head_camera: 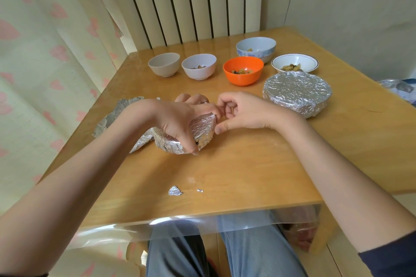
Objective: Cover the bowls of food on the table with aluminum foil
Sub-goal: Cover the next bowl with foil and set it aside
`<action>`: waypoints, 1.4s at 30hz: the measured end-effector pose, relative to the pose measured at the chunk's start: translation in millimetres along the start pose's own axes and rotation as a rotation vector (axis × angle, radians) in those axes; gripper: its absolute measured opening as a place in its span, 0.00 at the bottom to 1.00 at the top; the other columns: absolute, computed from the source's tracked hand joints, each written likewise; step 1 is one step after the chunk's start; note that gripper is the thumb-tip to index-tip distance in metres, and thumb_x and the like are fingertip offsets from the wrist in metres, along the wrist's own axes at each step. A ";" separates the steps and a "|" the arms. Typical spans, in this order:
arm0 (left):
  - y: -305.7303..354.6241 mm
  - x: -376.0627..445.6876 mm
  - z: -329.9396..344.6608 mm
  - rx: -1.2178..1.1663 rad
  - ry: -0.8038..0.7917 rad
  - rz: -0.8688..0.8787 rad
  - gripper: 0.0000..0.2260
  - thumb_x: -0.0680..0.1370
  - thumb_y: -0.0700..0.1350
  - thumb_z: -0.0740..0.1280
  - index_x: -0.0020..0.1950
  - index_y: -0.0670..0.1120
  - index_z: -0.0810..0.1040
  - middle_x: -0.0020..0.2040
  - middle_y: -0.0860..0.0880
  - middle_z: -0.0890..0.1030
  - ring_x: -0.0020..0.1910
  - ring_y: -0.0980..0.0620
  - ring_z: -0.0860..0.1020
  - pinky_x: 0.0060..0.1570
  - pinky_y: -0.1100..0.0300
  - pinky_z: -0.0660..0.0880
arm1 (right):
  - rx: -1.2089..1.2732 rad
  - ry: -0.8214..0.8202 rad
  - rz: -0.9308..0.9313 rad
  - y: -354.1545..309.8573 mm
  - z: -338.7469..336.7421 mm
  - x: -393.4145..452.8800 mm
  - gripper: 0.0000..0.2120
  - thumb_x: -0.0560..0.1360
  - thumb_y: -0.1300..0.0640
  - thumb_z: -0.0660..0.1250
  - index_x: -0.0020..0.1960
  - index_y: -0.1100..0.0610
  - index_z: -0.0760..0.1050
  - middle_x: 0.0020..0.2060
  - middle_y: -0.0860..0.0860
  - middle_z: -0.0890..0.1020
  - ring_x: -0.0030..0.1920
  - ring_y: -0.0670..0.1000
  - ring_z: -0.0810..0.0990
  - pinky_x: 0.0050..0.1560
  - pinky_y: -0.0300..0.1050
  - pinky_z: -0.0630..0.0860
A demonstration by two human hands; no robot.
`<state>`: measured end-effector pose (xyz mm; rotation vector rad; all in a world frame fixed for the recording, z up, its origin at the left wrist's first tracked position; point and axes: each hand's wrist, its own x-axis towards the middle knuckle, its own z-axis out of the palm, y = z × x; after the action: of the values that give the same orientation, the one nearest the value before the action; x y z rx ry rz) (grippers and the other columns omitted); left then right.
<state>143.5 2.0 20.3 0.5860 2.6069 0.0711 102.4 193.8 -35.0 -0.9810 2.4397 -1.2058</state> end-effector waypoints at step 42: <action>0.5 -7.3 -10.9 0.183 -0.105 -0.393 0.56 0.59 0.62 0.79 0.73 0.68 0.41 0.70 0.47 0.56 0.63 0.39 0.70 0.53 0.48 0.76 | -0.467 0.380 0.107 -39.7 67.8 -39.3 0.28 0.62 0.26 0.66 0.43 0.49 0.67 0.35 0.44 0.78 0.40 0.50 0.77 0.37 0.44 0.67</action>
<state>144.5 -0.1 33.3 0.1233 2.5899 -0.3170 182.7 161.6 -49.5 -0.7620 3.1238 -0.8635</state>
